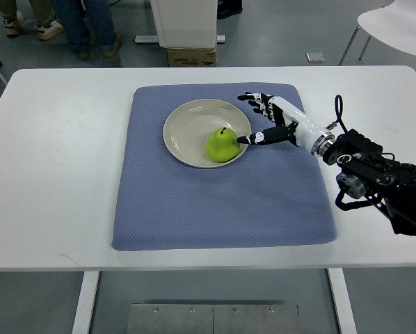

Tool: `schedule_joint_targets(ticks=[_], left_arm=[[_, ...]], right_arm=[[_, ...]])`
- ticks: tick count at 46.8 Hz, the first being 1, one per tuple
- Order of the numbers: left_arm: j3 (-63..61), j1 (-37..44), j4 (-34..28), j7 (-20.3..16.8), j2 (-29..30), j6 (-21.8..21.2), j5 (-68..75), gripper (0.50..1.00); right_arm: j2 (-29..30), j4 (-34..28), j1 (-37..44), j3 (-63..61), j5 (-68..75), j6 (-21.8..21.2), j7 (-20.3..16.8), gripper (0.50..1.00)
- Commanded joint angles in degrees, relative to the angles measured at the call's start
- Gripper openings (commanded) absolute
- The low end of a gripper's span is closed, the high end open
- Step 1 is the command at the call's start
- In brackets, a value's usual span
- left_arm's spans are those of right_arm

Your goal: Place pear on plate with right hand

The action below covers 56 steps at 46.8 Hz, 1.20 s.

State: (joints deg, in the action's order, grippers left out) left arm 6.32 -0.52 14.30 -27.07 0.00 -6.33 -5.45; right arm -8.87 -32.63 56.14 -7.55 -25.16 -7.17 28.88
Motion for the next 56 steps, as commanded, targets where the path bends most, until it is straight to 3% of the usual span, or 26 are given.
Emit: schedule_joint_targets(ticks=[1,6,12,29,39,56], left_arm=[[0.01,0.00,-0.06,0.00,0.00,0.00,0.00,1.000],[0.01,0.00,0.02,0.00,0.00,-0.09,0.00,1.000],[0.01,0.00,-0.06,0.00,0.00,0.00,0.00,1.000],[0.01,0.00,-0.06,0.00,0.00,0.00,0.00,1.000],[0.01,0.00,-0.06,0.00,0.00,0.00,0.00,1.000],[0.01,0.00,-0.06,0.00,0.00,0.00,0.00,1.000]], right_arm=[[-0.54,0.29,-0.16,-2.03,0.02,0.05,-0.66,1.000],[-0.63,1.17,-1.03,-6.33,0.37,0.93,-1.98,1.000],[-0.19,2.49,-1.91,-13.27,0.37,1.81,-6.63,1.000],[2.71,2.75,-3.85,-31.21,0.28,9.63,-13.76,1.000],[3.51,2.40,-5.51,-39.47,0.20,10.43,-16.04,1.000],[4.73,1.43,-8.85,-50.28,0.20,10.34,-15.52,1.000]])
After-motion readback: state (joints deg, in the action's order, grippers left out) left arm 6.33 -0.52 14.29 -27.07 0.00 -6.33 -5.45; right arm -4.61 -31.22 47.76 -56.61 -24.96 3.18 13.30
